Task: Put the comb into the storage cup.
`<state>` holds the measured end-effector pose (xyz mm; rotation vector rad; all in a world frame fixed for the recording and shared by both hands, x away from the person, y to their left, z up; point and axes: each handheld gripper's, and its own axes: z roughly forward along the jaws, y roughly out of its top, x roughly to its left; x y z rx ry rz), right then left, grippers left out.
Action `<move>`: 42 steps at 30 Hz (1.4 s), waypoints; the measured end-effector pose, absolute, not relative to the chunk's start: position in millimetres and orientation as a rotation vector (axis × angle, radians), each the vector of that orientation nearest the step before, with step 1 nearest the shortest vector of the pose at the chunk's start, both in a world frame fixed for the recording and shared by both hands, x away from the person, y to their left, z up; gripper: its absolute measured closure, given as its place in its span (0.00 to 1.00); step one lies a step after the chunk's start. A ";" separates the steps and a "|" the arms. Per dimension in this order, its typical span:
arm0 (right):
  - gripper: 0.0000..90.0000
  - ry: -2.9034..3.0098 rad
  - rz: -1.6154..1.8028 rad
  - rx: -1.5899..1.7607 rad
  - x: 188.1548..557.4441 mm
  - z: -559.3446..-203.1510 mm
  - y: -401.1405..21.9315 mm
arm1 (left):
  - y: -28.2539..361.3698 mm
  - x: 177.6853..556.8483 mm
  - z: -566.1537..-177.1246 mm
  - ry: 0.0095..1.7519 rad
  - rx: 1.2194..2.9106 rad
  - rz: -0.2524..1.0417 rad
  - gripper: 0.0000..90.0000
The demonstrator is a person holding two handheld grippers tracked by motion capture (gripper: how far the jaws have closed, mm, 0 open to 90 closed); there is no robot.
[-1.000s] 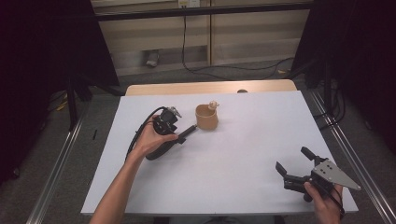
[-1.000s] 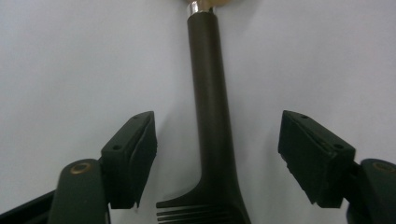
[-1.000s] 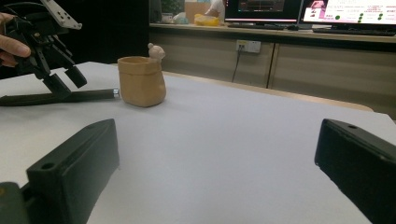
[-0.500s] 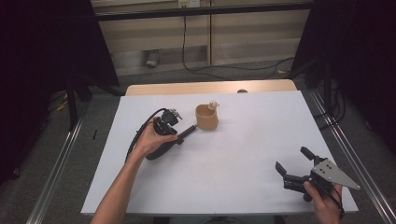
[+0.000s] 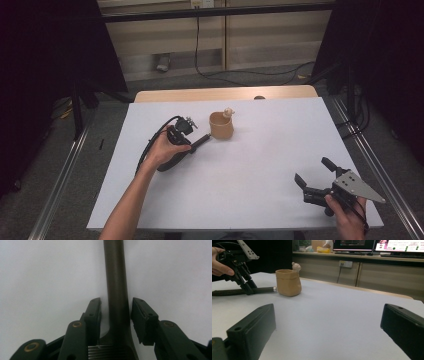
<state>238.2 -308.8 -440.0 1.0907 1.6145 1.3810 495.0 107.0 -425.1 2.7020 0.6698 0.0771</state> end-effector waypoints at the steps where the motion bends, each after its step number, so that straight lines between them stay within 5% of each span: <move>1: 0.00 1.615 1.381 1.090 238.1 -440.0 -308.9 | 106.4 494.3 -425.2 0.681 2.702 0.082 0.67; 23: 0.00 1.621 1.393 1.069 236.2 -439.3 -307.2 | 103.7 498.1 -425.0 0.730 2.710 0.049 0.81; 42: 0.00 1.611 1.387 1.079 237.1 -439.6 -308.5 | 108.9 499.6 -424.3 0.789 2.657 0.007 0.81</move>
